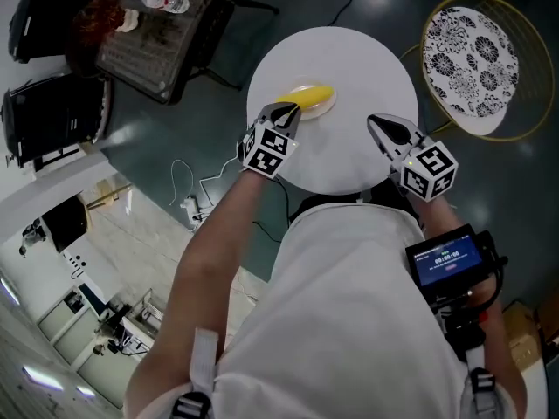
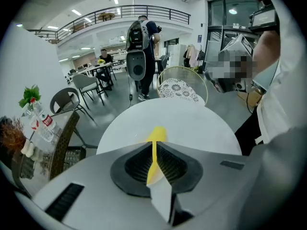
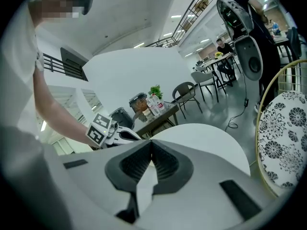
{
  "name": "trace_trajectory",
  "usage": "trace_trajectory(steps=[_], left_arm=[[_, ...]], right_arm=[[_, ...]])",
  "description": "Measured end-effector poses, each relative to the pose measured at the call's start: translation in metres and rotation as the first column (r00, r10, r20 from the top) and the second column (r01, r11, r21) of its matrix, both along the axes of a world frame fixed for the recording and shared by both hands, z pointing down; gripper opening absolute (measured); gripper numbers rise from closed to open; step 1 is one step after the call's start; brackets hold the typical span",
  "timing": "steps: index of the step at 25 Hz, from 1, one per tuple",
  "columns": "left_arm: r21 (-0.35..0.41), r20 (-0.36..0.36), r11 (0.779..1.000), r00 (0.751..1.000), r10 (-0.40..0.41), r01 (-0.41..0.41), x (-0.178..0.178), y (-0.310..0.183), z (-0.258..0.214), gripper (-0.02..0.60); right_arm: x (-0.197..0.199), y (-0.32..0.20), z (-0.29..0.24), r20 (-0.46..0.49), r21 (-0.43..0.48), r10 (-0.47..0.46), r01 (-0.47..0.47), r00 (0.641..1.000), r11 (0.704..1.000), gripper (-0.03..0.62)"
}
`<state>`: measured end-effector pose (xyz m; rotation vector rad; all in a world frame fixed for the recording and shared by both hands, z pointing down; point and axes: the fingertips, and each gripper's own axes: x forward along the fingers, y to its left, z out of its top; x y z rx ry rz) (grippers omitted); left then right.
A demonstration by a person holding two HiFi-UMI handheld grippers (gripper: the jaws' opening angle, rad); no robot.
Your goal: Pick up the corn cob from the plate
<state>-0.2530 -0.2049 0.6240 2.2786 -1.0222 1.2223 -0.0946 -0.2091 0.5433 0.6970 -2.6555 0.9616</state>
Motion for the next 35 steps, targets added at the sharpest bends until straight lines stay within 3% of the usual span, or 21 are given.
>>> trace_trajectory(steps=[7,9,11,17,21,27,35], left_arm=[[-0.059,0.069,0.993,0.992,0.106,-0.102,-0.001,-0.008,0.023,0.011],[-0.081,0.087,0.987,0.986,0.143,-0.136,0.002,-0.006,0.029,0.075],[-0.099,0.11,0.98,0.977,0.185,-0.174,0.005,0.0,0.029,0.091],[-0.149,0.187,0.952,0.938,0.292,-0.267,0.012,-0.003,0.041,0.173],[-0.21,0.23,0.917,0.894,0.384,-0.34,0.011,-0.009,0.059,0.237],[-0.309,0.281,0.877,0.846,0.454,-0.368,0.003,-0.01,0.081,0.252],[-0.306,0.319,0.874,0.825,0.467,-0.377,0.002,-0.017,0.091,0.25]], right_arm=[[0.007,0.008,0.01,0.008,-0.008,0.042,-0.042,0.999,0.999,0.007],[0.01,0.014,0.01,0.005,-0.012,0.059,-0.059,0.998,0.998,0.007],[0.015,0.023,0.006,0.0,-0.017,0.08,-0.08,0.997,0.997,0.006],[0.034,0.036,0.0,-0.012,-0.021,0.149,-0.149,0.989,0.989,0.006],[0.043,0.037,0.006,-0.02,-0.026,0.183,-0.184,0.983,0.983,0.008],[0.053,0.039,0.011,-0.03,-0.035,0.22,-0.221,0.975,0.975,0.006],[0.06,0.043,0.017,-0.041,-0.041,0.239,-0.24,0.97,0.97,0.006]])
